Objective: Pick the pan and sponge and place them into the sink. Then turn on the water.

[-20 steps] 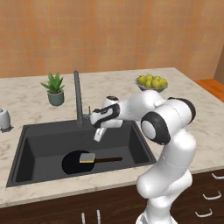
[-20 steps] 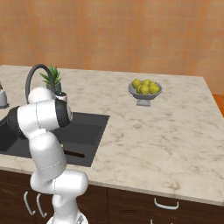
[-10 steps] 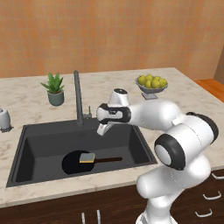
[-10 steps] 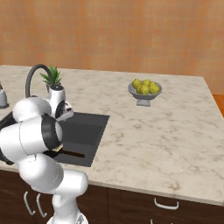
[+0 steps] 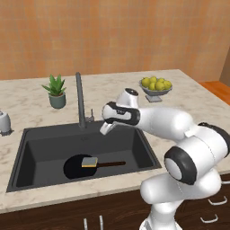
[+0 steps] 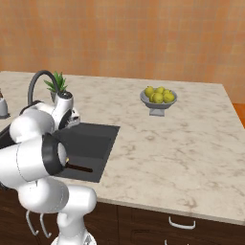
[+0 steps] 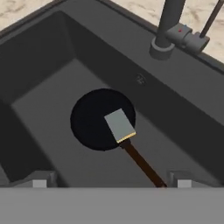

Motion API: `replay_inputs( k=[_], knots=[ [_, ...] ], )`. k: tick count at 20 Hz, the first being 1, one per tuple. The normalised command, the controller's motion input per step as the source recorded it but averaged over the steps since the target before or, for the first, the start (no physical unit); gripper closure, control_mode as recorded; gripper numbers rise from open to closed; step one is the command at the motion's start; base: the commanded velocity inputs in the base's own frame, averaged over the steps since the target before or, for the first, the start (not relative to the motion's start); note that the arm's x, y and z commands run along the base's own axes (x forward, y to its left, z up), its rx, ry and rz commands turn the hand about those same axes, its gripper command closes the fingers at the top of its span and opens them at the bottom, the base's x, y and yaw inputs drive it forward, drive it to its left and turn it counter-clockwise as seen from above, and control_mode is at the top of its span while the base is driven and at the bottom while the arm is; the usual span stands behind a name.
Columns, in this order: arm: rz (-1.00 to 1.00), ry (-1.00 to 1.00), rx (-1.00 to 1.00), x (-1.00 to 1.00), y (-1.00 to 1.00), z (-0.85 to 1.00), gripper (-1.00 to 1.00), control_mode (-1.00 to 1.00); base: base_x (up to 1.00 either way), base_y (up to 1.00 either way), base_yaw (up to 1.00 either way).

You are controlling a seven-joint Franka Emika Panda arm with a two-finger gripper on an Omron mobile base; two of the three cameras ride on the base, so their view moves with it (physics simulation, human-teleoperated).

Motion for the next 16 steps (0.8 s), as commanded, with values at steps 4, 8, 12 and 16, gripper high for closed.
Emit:
replay_inputs(
  k=[4, 8, 12, 16],
  knots=[
    [-0.02, -0.09, 0.09, 0.0, 0.0, 0.23, -1.0, -1.0, 0.0, 0.0, 0.0],
    [-0.06, -0.13, 0.08, 0.03, 0.0, 0.23, -1.0, -1.0, 0.0, 0.0, 0.0],
    [-0.1, -0.18, 0.1, 0.12, -0.01, 0.13, -1.0, -1.0, 0.0, 0.0, 0.0],
    [-0.16, -0.13, 0.16, 0.14, -0.03, 0.04, -1.0, -1.0, 0.0, 0.0, 0.0]
  ],
)
